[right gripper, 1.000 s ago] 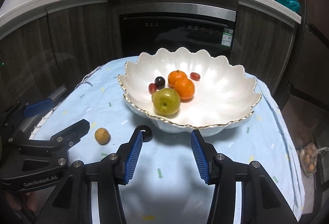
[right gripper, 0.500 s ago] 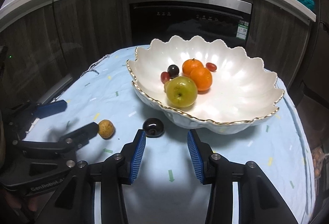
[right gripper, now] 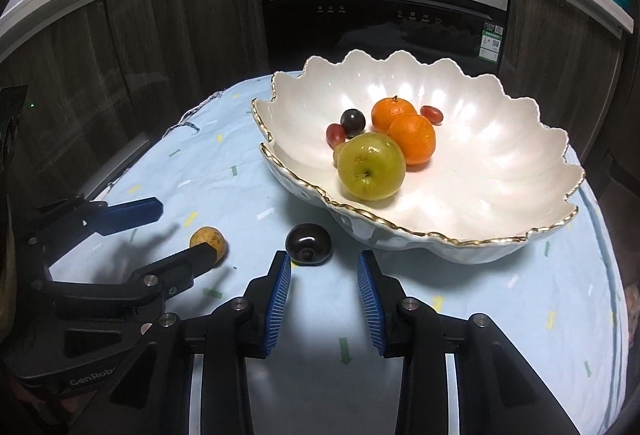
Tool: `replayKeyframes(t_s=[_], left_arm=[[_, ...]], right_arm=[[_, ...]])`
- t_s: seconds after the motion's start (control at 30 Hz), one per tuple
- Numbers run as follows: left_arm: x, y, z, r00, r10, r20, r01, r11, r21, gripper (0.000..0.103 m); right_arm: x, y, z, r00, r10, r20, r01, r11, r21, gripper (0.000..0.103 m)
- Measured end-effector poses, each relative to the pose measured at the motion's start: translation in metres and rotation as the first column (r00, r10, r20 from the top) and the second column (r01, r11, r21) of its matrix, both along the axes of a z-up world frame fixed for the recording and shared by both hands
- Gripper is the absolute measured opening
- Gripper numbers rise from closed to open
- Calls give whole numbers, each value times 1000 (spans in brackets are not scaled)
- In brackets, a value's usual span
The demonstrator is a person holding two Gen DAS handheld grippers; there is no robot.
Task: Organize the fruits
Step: 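Grasp the brown round fruit with the left tool while the right tool grasps the dark plum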
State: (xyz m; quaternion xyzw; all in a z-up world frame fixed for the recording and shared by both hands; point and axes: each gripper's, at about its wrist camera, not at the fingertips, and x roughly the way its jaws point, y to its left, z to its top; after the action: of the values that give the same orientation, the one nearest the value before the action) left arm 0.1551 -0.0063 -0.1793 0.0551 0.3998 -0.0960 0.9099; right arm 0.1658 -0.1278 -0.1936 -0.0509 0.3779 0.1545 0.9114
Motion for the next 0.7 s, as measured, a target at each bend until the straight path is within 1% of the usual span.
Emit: replayKeyframes(t_s=[0.17,0.5,0.7], left_arm=[[5,1,-5,999,-12,-35,13,1000,7,46],[9,3,-8,998,-40,-55,39,999,-17,43],[13,6,-11,995,-53,-82,48,997,-63,38]], right_arm=[[5,1,-3,1000,22,-21,-22,999,23,36],[16,7,-9,998,39,-50,-38,999,31,36],[24,10,-11,996,49,-68,-47,998,33,36]])
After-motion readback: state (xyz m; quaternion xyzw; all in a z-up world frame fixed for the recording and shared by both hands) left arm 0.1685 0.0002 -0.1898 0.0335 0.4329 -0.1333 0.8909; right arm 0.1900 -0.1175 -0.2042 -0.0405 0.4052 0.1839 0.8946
